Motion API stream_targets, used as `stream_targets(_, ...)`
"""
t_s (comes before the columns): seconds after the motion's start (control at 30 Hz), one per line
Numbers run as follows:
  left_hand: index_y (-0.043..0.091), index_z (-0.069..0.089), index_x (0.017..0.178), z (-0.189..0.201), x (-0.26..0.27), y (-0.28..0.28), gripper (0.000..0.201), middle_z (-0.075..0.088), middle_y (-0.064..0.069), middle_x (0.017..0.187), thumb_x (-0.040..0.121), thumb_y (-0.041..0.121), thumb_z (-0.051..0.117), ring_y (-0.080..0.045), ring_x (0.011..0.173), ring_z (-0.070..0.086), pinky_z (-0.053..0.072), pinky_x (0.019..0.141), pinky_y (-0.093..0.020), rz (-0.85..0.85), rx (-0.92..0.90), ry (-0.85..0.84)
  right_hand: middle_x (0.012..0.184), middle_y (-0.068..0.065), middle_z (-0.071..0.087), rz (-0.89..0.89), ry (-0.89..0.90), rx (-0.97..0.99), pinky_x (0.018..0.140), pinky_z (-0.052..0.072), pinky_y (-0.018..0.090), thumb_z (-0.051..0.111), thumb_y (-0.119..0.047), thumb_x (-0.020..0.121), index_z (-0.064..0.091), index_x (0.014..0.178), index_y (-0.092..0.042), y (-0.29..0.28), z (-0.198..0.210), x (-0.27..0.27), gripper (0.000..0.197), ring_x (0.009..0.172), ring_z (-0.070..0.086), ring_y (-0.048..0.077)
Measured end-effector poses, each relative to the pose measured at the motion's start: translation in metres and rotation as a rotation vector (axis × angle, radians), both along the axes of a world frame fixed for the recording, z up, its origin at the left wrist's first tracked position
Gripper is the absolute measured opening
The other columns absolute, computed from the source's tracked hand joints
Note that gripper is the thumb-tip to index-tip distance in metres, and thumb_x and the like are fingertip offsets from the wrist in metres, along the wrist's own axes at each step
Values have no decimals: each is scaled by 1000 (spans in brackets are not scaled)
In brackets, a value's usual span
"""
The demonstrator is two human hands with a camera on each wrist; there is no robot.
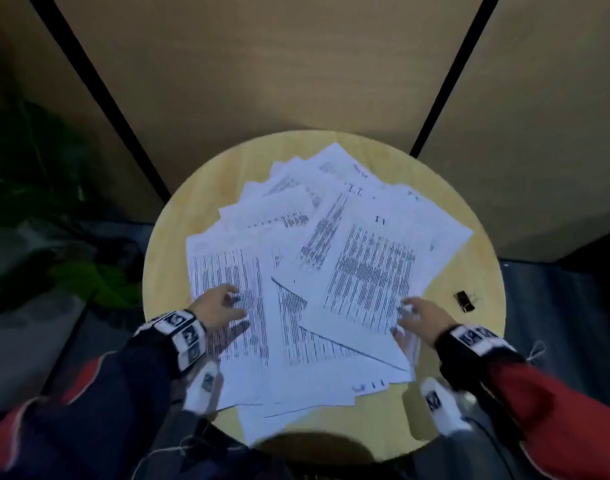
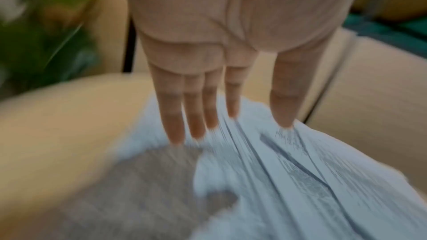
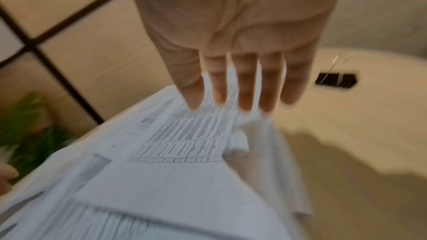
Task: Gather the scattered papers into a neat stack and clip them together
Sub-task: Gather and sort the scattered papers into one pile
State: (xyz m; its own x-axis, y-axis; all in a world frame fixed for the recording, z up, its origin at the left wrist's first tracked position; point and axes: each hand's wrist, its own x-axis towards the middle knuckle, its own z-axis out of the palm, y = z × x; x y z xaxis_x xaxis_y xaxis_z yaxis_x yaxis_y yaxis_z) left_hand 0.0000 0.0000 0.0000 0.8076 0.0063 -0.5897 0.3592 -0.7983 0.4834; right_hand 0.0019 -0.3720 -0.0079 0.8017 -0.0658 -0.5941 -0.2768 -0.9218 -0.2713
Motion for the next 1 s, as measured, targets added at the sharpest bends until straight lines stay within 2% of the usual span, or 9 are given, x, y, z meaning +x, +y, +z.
stream_targets(0.1, 9, 31, 139, -19, 13, -23, 70, 47, -13, 133, 83, 36, 63, -29, 108, 54, 45, 88, -34, 186, -91, 55, 150, 17, 25, -164, -25, -105, 106, 34, 46, 54, -48, 87, 12, 148, -24, 20, -17, 19, 77, 134, 31, 37)
stream_targets(0.23, 9, 33, 139, -34, 30, -50, 69, 34, -16, 142, 82, 35, 63, -32, 131, 35, 33, 107, -41, 213, 46, -172, 158, 11, -5, -430, 95, -66, 111, 18, 59, 52, -57, 85, -10, 148, -29, 52, -34, 27, 93, 143, 0, 40)
stream_targets(0.4, 11, 23, 144, -42, 60, -80, 73, 30, -12, 150, 87, 39, 56, -29, 137, 31, 29, 110, -39, 1, 25, -95, 157, 11, 4, -541, -57, -142, 112, 16, 57, 56, -59, 80, -3, 148, -27, 75, -54, 27, 96, 143, 4, 38)
stream_targets(0.5, 12, 17, 146, -42, 66, -91, 77, 28, -12, 151, 86, 33, 61, -28, 136, 33, 31, 107, -35, 140, -137, -28, 155, 11, 10, -598, -124, -185, 111, 19, 52, 60, -63, 75, 0, 148, -24, 73, -56, 26, 103, 141, 13, 36)
stream_targets(0.67, 12, 32, 136, -41, 60, -100, 62, 50, -14, 133, 82, 6, 63, -24, 106, 53, 39, 80, -23, 283, -251, -177, 150, 12, 22, -645, -170, -172, 107, 24, 45, 62, -61, 74, 12, 147, -17, 65, -55, 27, 98, 130, 28, 35)
stream_targets(0.77, 11, 38, 127, -41, 57, -102, 53, 51, -13, 126, 81, -2, 59, -22, 94, 56, 46, 61, -19, 268, -307, -211, 147, 13, 26, -641, -209, -170, 106, 24, 44, 63, -59, 75, 18, 145, -16, 62, -54, 28, 94, 128, 29, 35)
stream_targets(0.83, 12, 37, 131, -44, 47, -102, 53, 48, -10, 132, 84, -1, 56, -17, 73, 60, 49, 46, -14, 269, -375, -140, 148, 14, 26, -676, -226, -115, 106, 25, 46, 64, -56, 76, 18, 146, -15, 57, -53, 30, 93, 130, 28, 35)
stream_targets(0.9, 12, 34, 138, -51, 34, -100, 53, 48, -11, 135, 89, 5, 52, -14, 59, 63, 51, 45, -17, 246, -431, -9, 149, 16, 25, -734, -231, -25, 107, 27, 48, 66, -50, 78, 16, 146, -14, 52, -52, 34, 92, 133, 27, 36)
stream_targets(1.0, 5, 45, 129, -54, 18, -100, 43, 56, -15, 124, 88, 15, 49, -20, 72, 65, 53, 59, -25, 80, -360, 141, 148, 19, 25, -797, -193, 84, 102, 36, 49, 70, -38, 78, 10, 148, -14, 49, -51, 39, 96, 130, 36, 38)
